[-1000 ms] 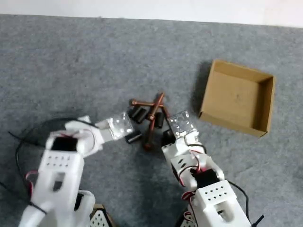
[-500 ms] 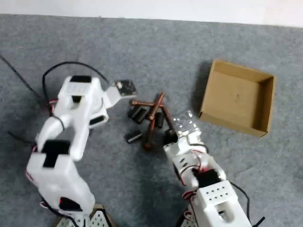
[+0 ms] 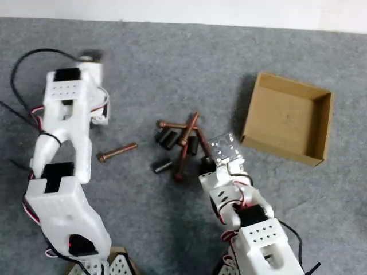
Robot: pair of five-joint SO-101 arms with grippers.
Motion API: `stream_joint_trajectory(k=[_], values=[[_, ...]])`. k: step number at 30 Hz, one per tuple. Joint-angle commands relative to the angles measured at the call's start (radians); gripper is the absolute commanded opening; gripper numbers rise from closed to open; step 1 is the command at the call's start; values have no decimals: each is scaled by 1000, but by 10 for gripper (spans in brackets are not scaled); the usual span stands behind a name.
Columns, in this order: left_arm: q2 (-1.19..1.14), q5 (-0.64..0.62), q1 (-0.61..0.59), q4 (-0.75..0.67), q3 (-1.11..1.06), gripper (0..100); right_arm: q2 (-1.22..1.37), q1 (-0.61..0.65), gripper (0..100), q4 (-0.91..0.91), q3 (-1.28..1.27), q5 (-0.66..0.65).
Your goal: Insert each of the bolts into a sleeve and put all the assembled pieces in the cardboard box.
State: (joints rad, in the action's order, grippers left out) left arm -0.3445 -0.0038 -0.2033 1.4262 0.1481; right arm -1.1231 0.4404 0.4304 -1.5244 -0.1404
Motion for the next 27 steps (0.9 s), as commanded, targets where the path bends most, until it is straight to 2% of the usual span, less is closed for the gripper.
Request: stream_joint_trajectory(k=[1,3,7,16,22,27], values=[[48,-597,44,267,45,127,-19,-12,4,-31,13,-2],[42,-687,54,361,4,127,-19,-12,4,-31,13,-2],[48,-763,70,318,-110,130,-19,-12,4,-31,13,-2],[41,-928,94,157,-127,130,-19,-12,4,-31,13,-2],[41,-1053,176,153,-128,130,-19,-12,4,-33,13,-46],[39,-1063,176,150,-128,130,-19,-12,4,-33,13,-49]])
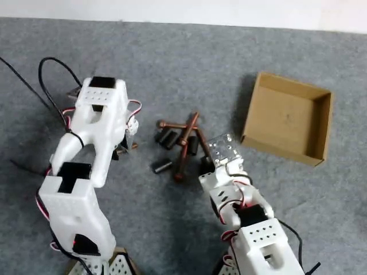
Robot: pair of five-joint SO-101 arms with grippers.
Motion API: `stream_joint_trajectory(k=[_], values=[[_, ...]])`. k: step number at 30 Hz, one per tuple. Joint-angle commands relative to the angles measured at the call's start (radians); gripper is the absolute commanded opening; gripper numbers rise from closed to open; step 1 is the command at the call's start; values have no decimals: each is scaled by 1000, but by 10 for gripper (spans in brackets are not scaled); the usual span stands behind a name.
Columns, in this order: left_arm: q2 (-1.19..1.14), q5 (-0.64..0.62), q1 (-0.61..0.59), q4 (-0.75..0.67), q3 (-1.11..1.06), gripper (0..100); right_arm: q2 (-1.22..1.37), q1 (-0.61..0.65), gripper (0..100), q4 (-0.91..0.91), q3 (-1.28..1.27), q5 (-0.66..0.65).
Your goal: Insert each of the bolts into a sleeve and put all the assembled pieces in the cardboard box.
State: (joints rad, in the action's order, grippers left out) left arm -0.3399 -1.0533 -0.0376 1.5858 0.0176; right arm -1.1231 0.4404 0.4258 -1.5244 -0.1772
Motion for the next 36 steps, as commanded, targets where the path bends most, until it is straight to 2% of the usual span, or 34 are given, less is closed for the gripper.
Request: stream_joint_trajectory(k=[1,4,8,12,19,26,36], values=[[35,-15,7,-11,2,130,-19,-12,4,-28,13,-12],[35,-17,4,-61,-13,130,-19,-12,4,-28,13,-12],[35,-43,4,-226,-114,130,-19,-12,4,-28,13,-12],[35,-69,4,-324,-200,130,-19,-12,4,-28,13,-12],[35,-74,-2,-345,-219,130,-19,-12,4,-28,13,-12],[35,-143,-111,-387,-222,130,-19,-12,4,-28,13,-12],[27,-167,-130,-430,-263,130,-19,-12,4,-28,13,-12]])
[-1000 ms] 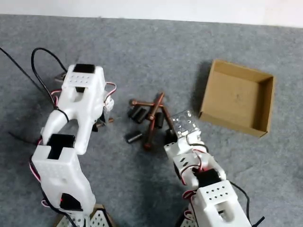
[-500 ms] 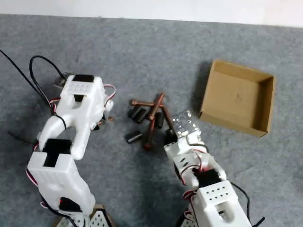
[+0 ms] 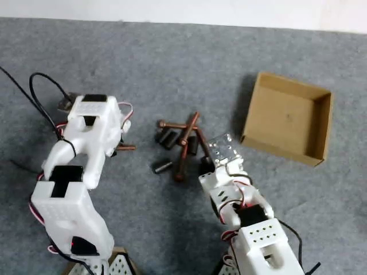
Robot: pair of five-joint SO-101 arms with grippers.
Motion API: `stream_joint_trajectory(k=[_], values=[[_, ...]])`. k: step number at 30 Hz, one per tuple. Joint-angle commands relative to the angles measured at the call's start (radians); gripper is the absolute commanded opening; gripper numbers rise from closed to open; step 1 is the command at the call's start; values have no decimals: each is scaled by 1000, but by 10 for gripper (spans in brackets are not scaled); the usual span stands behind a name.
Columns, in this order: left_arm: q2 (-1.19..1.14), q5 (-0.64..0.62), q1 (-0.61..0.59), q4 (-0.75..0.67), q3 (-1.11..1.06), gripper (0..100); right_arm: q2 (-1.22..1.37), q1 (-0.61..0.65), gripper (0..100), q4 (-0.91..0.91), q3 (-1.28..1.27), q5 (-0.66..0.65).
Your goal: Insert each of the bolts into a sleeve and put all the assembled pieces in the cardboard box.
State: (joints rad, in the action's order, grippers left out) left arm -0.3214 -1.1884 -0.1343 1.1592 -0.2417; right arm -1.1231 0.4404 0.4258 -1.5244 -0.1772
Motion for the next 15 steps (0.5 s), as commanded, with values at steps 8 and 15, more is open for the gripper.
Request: stream_joint_trajectory(k=[8,15], values=[[7,-95,-124,-35,-4,128,-19,-12,4,-28,13,-12],[15,-107,-193,-38,-4,127,-19,-12,4,-28,13,-12]])
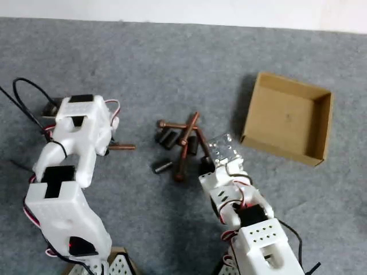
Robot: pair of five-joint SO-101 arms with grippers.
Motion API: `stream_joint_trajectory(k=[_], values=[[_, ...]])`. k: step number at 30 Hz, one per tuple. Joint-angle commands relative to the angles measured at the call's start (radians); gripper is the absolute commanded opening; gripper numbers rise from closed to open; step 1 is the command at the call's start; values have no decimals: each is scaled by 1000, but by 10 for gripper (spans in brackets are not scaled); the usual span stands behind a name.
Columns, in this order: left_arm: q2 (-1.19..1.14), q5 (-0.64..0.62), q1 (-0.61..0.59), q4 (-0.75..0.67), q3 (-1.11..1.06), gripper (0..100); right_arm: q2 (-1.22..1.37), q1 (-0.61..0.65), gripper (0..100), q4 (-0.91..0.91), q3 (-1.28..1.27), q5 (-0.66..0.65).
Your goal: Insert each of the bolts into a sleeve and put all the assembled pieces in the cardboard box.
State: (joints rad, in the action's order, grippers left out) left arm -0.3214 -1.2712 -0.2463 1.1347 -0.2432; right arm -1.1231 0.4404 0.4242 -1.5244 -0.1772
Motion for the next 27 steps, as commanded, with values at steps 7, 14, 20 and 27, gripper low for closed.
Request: stream_joint_trajectory(k=[7,14,20,27], values=[[7,-38,-74,-14,-2,114,-19,-12,4,-27,13,-12],[5,-37,-70,-15,-4,11,-19,-12,4,-27,13,-12],[13,-31,-45,-9,-10,4,-19,-10,4,-27,13,-12],[125,175,45,0,-31,4,-22,-5,4,-27,13,-12]])
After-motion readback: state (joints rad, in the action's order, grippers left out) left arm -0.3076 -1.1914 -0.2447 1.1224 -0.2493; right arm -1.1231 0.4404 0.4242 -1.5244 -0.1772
